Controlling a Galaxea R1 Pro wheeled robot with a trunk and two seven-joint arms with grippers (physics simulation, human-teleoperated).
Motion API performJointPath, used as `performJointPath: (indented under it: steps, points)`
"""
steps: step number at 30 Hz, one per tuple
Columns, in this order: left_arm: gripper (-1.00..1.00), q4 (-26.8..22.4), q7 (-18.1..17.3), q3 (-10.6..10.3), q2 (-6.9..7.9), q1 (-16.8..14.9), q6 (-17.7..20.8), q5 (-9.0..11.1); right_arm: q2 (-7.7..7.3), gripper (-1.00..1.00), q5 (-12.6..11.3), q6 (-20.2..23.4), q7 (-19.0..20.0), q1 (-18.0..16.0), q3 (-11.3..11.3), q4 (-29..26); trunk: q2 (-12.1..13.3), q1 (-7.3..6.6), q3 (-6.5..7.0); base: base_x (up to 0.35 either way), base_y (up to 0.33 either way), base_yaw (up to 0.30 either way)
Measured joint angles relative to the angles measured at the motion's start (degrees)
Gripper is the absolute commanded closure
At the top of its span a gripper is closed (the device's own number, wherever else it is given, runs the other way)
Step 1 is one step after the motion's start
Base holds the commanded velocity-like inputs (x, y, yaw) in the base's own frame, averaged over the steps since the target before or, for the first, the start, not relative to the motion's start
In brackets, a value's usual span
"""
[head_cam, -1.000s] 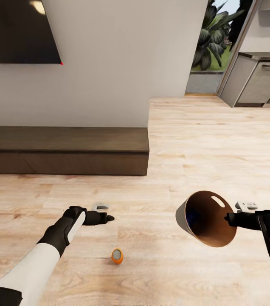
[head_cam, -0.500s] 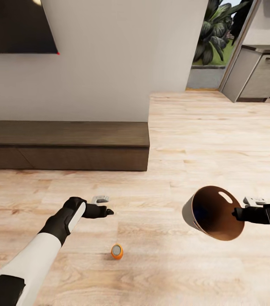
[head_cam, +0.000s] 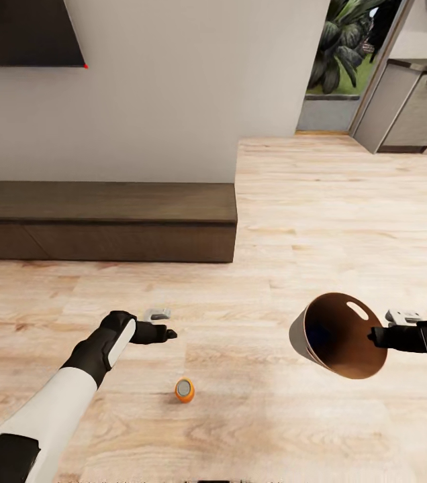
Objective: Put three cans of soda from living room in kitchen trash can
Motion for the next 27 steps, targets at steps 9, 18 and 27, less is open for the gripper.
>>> performJointPath:
  steps: [9,18,27]
  points:
    - [-1.0,-0.01,0.54,0.01,0.01,0.0,0.02,0.0,-0.01,1.0,1.29,5.39,0.0,-5.72,3.4,0.0,-3.61,1.98,-2.42,0.0,0.0,0.0]
    - [-1.0,0.0,0.63,0.0,-0.13,0.0,-0.01,-0.08,0.11,1.0,3.85,5.37,-0.04,-8.57,6.06,0.02,-7.22,3.96,-4.84,0.0,0.0,0.0]
    - [-1.0,0.0,0.55,0.01,-0.77,0.0,-0.01,-0.22,0.43,1.0,3.91,5.38,-0.08,-8.68,8.47,0.02,-10.83,5.93,-7.25,0.0,0.0,0.0]
